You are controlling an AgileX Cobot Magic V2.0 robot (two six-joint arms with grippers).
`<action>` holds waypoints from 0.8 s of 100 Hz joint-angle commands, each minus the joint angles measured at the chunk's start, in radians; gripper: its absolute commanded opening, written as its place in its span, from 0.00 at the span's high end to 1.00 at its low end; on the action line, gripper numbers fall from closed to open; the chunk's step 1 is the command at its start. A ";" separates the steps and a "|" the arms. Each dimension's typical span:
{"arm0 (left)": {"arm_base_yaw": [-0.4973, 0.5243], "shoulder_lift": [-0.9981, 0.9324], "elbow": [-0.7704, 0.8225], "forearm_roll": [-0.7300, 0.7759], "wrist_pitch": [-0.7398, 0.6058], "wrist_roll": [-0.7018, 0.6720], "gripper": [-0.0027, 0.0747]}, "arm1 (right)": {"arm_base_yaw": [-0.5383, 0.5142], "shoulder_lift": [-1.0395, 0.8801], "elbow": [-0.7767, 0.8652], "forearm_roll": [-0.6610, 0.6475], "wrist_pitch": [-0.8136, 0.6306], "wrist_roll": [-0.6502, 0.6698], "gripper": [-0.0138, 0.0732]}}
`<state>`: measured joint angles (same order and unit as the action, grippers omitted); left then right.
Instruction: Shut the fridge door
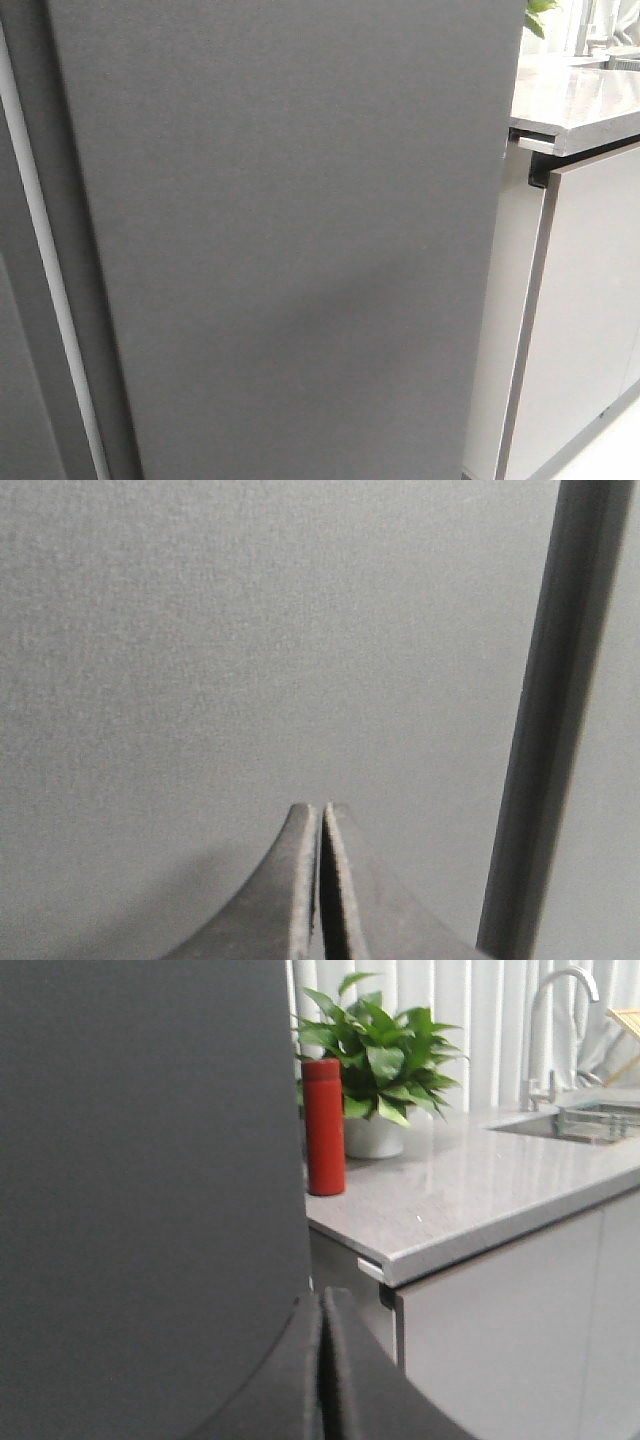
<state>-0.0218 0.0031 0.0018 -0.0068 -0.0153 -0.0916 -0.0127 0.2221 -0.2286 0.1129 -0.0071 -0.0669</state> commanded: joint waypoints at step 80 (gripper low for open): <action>0.002 0.019 0.028 -0.002 -0.077 -0.003 0.99 | -0.036 -0.242 0.251 -0.027 -0.089 0.000 0.93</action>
<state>-0.0218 0.0031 0.0018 -0.0068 -0.0153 -0.0916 -0.0417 -0.0081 0.0113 0.0970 -0.0193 -0.0653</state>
